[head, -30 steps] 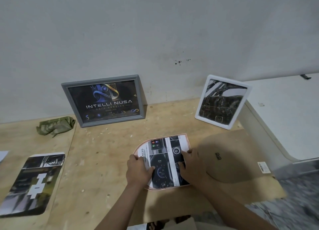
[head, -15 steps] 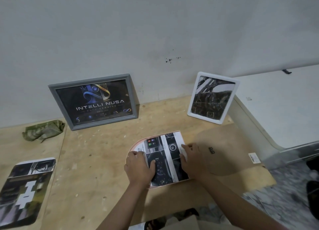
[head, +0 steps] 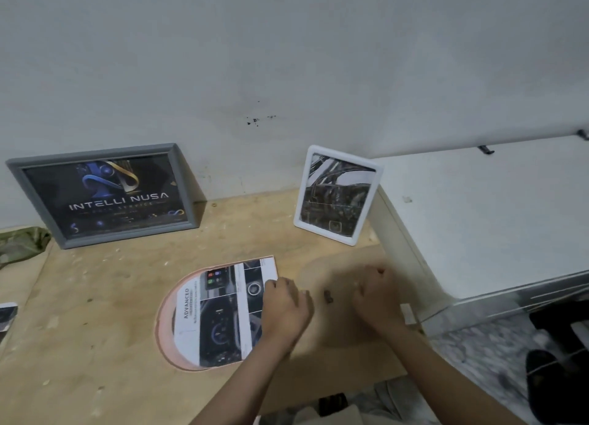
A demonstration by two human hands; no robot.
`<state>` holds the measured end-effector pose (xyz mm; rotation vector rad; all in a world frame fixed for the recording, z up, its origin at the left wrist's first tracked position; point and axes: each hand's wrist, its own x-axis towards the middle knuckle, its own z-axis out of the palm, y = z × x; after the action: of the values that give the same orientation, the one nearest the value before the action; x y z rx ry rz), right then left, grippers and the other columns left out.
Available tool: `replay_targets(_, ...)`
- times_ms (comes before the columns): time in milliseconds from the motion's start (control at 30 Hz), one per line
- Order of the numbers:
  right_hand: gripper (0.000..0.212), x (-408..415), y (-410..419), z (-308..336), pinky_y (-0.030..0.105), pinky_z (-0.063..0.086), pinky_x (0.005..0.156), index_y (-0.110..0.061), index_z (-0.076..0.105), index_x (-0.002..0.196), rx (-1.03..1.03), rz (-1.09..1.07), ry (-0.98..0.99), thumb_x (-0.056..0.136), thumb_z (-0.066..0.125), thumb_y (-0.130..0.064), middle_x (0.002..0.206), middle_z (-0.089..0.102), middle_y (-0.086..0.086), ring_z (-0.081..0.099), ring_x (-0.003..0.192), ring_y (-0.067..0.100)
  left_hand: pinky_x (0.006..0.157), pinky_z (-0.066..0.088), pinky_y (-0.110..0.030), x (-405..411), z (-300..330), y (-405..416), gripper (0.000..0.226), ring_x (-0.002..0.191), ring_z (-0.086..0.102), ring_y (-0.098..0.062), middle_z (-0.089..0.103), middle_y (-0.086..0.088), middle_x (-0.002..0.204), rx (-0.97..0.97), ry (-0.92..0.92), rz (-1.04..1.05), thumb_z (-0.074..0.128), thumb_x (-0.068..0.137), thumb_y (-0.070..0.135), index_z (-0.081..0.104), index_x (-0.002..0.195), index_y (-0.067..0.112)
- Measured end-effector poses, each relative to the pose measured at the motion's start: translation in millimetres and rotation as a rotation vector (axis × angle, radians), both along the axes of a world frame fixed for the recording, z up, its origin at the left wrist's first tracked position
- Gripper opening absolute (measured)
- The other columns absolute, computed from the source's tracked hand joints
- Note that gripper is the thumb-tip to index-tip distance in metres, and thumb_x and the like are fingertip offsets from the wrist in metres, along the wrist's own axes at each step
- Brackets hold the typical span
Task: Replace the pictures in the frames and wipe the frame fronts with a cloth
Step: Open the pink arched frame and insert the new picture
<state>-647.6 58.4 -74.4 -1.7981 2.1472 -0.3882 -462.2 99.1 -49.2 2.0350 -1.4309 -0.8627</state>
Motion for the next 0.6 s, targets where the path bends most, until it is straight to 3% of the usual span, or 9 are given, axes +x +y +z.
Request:
replay_targets(133,0.038,-36,-8,-6,0.039,0.039,0.091,0.001,0.05,0.11,0.139,-0.021,0.054,0.085,0.056,-0.027,0.121,0.043,0.024,0.044,0.107,0.038,0.091,0.043,-0.036,-42,-2,-6,0.047,0.113,0.049,-0.034,0.043,-0.017,0.125,0.199,-0.063,0.032,0.055,0.088,0.036,0.047,0.122,0.005)
replay_targets(233,0.042,-51,-10,-11,0.038,0.038,0.09,-0.004,0.046,0.114,0.197,0.008,0.036,0.084,0.054,-0.032,0.122,0.042,0.022,0.042,0.109,0.036,0.097,0.041,-0.039,-62,-1,-5,0.056,0.124,0.041,-0.036,0.037,-0.018,0.131,0.346,-0.111,0.146,0.057,0.088,0.039,0.041,0.129,0.004)
replay_targets(433,0.047,-62,-10,-13,0.033,0.036,0.091,-0.002,0.042,0.124,0.25,0.017,-0.087,0.085,0.054,-0.024,0.126,0.04,0.021,0.042,0.114,0.034,0.102,0.038,-0.041,-80,-14,-5,0.056,0.12,0.043,-0.041,0.042,-0.022,0.128,0.345,-0.032,0.306,0.06,0.084,0.04,0.044,0.123,0.002)
replay_targets(600,0.053,-62,-6,-11,0.035,0.033,0.098,-0.01,0.036,0.134,0.271,-0.011,-0.177,0.087,0.053,-0.026,0.131,0.035,0.018,0.035,0.122,0.036,0.096,0.039,-0.037,-78,-15,-16,0.058,0.117,0.047,-0.04,0.049,-0.019,0.125,0.372,0.118,0.5,0.064,0.075,0.041,0.052,0.12,0.008)
